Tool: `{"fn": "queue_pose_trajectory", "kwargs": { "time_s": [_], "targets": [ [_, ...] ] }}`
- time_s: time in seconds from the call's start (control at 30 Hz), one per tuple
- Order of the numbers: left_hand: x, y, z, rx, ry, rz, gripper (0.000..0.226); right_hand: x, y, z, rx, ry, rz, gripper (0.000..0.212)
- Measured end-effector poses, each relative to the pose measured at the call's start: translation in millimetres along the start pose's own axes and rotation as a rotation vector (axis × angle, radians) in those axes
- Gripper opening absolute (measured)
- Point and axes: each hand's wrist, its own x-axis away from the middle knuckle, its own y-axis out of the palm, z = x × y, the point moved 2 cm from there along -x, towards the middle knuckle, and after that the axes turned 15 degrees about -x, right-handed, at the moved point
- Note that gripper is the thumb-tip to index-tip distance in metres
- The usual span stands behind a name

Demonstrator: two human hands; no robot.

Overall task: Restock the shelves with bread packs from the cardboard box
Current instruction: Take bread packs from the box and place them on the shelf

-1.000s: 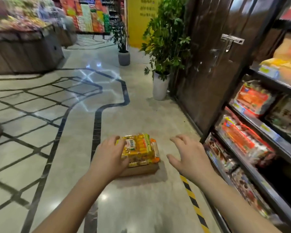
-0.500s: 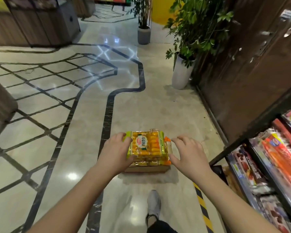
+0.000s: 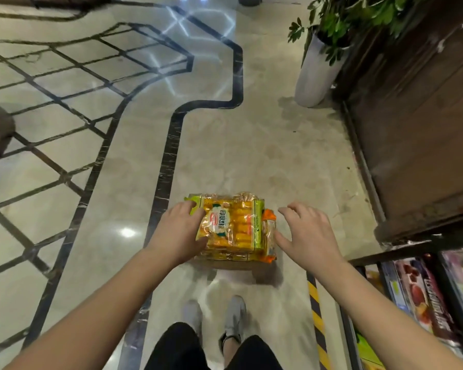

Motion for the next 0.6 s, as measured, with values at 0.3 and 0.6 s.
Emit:
{"fn": "queue_pose_trajectory", "kwargs": {
  "time_s": [0.3, 0.6],
  "targets": [
    [-80.2, 83.0, -5.9, -0.001, 0.007, -0.098, 0.066, -65.1, 84.9, 42.6, -0.052, 0.039, -0.090, 0.040],
    [-143.3, 185.2, -9.6, 0.042, 0.019, -0.157, 0.065, -122.3, 171.7, 92.6, -0.072, 0.075, -0.164, 0.046]
  ]
}}
